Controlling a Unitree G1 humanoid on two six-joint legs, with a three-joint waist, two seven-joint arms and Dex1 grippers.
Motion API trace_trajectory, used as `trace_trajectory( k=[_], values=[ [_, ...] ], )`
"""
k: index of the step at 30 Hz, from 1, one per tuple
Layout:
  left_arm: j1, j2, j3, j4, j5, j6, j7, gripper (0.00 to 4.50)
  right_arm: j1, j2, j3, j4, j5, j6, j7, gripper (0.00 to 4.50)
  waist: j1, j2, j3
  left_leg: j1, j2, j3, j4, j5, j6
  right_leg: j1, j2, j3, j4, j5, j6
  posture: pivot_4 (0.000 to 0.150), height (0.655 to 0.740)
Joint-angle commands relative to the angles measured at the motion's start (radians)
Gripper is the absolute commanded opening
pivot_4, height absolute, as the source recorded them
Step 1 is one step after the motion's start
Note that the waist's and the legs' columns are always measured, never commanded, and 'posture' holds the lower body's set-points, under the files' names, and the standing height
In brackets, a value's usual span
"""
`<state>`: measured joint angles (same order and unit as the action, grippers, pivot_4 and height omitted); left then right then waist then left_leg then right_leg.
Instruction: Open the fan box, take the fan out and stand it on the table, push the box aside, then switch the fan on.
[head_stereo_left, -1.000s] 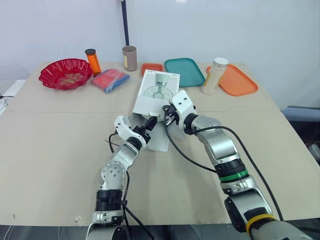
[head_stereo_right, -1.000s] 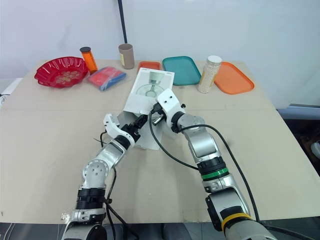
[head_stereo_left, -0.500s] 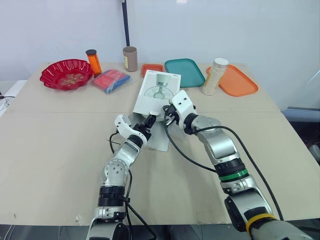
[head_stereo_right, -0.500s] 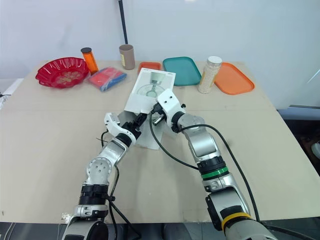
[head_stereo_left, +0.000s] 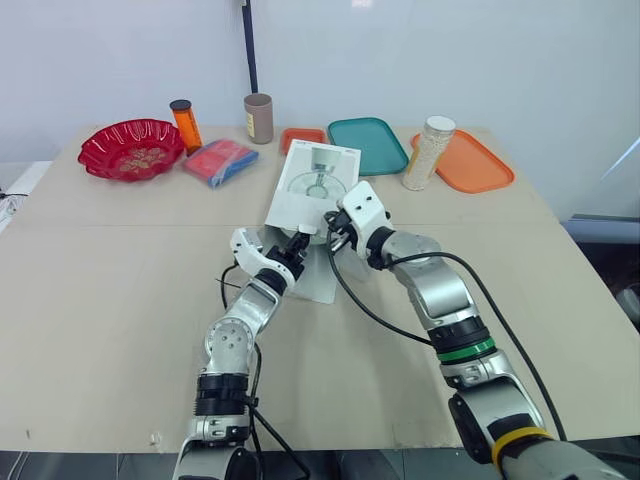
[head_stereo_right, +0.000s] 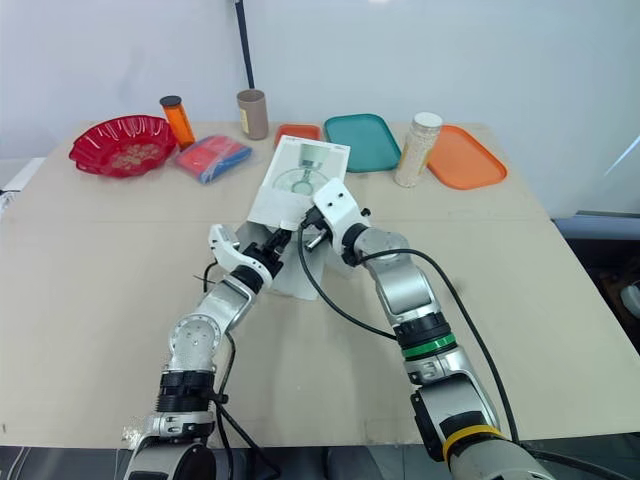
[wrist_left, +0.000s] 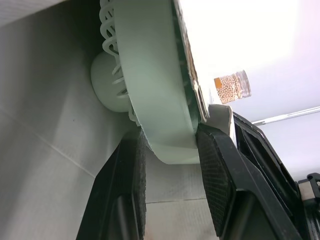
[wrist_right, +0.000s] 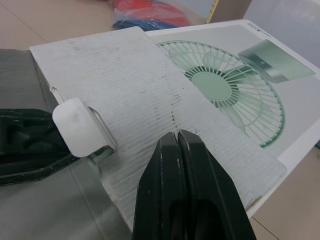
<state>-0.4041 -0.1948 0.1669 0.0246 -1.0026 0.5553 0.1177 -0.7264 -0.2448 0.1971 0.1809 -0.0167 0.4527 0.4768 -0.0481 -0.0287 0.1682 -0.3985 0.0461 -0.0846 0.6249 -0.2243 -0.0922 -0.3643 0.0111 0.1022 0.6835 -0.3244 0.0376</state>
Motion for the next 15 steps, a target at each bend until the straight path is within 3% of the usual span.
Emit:
trace_trajectory(
  k=[1, 8, 15],
  values=[
    [0.105, -0.032, 0.006, -0.149, -0.065, 0.078, 0.1, 1.05, 0.032, 0.017, 0.014, 0.019, -0.016, 0.09, -0.024, 0.0, 0.0, 0.0, 0.0, 0.0, 0.0, 0.0, 0.0, 0.0, 0.0, 0.0, 0.0, 0.0, 0.0, 0.0, 0.0, 0.15, 0.74],
    [0.11, 0.035, 0.07, -0.214, -0.158, 0.145, 0.213, 1.05, 0.023, 0.051, 0.017, -0.002, -0.015, 0.152, -0.053, 0.0, 0.001, 0.0, 0.0, 0.0, 0.0, 0.001, -0.001, 0.0, 0.0, 0.0, 0.0, 0.0, 0.0, 0.0, 0.0, 0.15, 0.74],
    [0.153, 0.04, 0.079, -0.301, -0.274, 0.154, 0.35, 1.05, 0.012, 0.074, 0.025, -0.008, -0.022, 0.196, -0.077, 0.0, 0.0, 0.0, 0.0, 0.001, 0.0, 0.001, -0.001, 0.0, 0.0, 0.0, 0.0, 0.001, 0.0, 0.0, 0.0, 0.15, 0.74]
  ],
)
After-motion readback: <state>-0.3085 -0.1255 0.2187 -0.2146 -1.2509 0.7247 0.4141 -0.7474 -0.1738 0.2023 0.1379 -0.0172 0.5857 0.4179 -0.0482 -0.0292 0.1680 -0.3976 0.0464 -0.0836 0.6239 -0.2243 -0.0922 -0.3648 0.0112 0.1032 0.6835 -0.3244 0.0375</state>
